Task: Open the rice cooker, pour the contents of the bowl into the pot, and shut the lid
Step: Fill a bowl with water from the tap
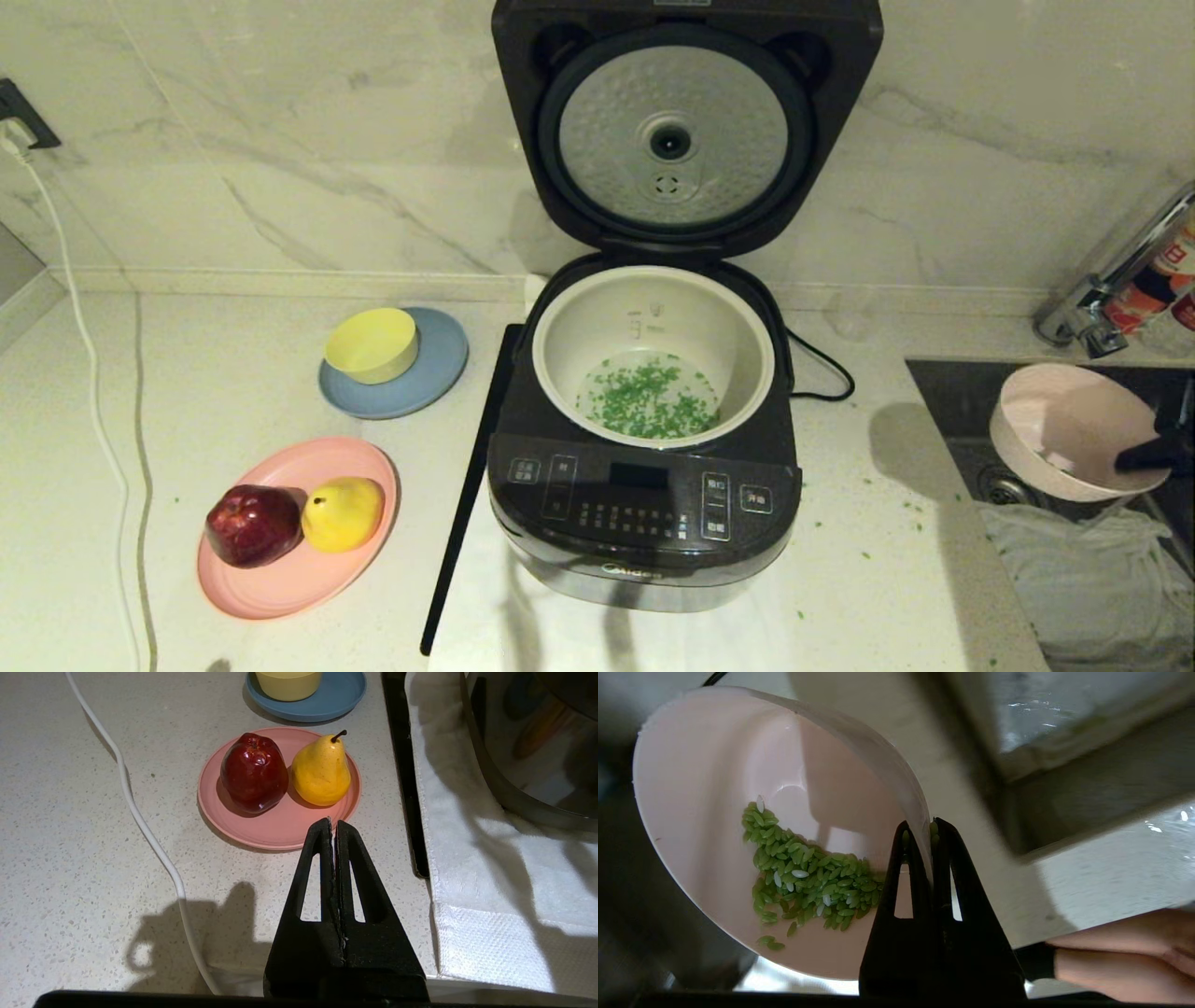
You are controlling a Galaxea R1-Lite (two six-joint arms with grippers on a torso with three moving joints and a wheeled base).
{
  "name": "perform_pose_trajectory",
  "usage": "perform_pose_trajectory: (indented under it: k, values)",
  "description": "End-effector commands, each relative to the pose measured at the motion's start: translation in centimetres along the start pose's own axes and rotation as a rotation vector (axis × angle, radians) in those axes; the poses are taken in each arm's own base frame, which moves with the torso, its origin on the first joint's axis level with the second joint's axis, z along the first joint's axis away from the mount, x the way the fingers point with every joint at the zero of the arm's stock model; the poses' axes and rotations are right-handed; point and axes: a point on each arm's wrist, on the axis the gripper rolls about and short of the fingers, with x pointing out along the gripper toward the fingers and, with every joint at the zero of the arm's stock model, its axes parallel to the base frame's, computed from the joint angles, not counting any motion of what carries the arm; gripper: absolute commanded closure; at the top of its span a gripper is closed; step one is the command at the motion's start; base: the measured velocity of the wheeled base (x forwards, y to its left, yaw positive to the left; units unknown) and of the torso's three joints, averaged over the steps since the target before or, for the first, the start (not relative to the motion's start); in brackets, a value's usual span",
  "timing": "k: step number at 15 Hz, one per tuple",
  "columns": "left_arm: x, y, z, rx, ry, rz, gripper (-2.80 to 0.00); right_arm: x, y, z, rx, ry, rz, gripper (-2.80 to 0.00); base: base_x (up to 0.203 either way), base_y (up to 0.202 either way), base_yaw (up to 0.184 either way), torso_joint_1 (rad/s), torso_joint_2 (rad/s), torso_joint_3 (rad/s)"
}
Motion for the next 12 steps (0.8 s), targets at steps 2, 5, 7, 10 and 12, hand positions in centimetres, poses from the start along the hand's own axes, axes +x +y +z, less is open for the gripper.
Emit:
perform_pose_trajectory:
  k: [2,5,7,10,12]
  values:
    - [0.1,0.0,-0.2,0.0,0.007,0.0,0.0,3.4,-5.6,1.5,0.172,0.015,-0.084,0.0,0.0,0.0,0.0,0.0,0.0,0.0]
    - [0.1,0.0,-0.2,0.0,0.007,0.0,0.0,4.1,-10.6,2.9,0.301,-0.016,-0.102,0.0,0.0,0.0,0.0,0.0,0.0,0.0]
    - [0.1,0.0,-0.2,0.0,0.007,0.0,0.0,4.1,-14.0,3.7,0.381,-0.03,-0.102,0.0,0.0,0.0,0.0,0.0,0.0,0.0]
    - [0.1,0.0,-0.2,0.0,0.007,0.0,0.0,4.0,-18.2,4.3,0.447,-0.045,-0.107,0.0,0.0,0.0,0.0,0.0,0.0,0.0]
    - [0.1,0.0,-0.2,0.0,0.007,0.0,0.0,4.0,-20.3,5.1,0.484,-0.067,-0.122,0.0,0.0,0.0,0.0,0.0,0.0,0.0]
